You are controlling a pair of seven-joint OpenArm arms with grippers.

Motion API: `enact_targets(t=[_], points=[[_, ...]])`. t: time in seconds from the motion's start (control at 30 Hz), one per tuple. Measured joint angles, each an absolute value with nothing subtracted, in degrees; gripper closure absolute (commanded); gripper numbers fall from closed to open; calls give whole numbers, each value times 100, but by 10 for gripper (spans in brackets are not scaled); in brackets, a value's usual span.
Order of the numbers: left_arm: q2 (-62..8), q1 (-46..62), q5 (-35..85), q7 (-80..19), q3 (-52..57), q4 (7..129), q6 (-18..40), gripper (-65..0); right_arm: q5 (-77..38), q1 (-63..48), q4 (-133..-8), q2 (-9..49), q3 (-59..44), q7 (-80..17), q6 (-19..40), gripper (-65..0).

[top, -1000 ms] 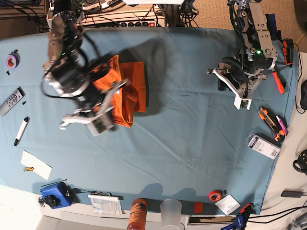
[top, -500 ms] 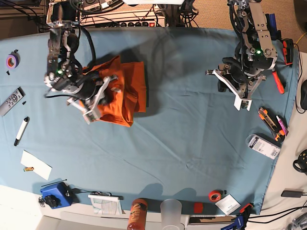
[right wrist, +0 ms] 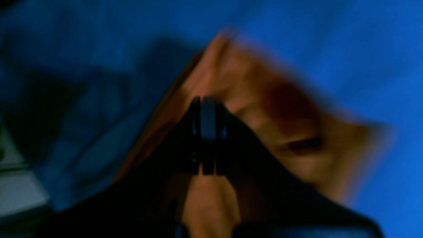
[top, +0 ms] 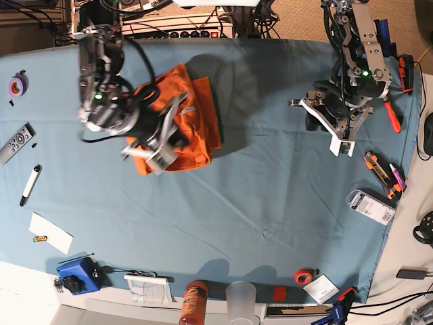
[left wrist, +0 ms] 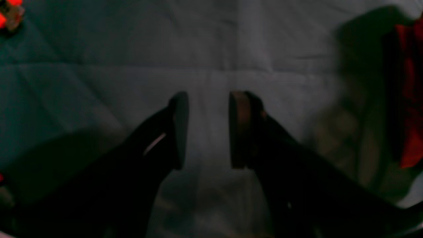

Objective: Layout the t-shirt on the table in an organized manner, then fold the t-shirt properly
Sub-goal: 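Press and fold the bundle's edge with the right gripper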

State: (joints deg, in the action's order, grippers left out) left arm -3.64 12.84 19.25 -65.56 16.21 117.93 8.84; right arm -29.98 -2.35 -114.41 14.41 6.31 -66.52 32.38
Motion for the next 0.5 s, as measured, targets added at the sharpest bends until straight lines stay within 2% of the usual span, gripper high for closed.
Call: enact_targets(t=[0.2,0.3,0.4,0.5], points=[[-364,1284,2364,-6549,1621,11793,1184,-193,-3020,-318,-11655,1466,-464,-6897,3247,0],[-362,1286,2945,-6563,1621,11791,1492,-193,-3214,-519,-11526,1507,-943,-6930,3625,0],[-329,1284,3564,-6556,1619,11791,1883,-193,-3389,-683,-11078,1492,-1022,-6840,3896,0],[-316,1284,3719,-6554,1385,11793,2176,-194,-3308,-637,-10226,1474,-1022,-6460,3887,0]])
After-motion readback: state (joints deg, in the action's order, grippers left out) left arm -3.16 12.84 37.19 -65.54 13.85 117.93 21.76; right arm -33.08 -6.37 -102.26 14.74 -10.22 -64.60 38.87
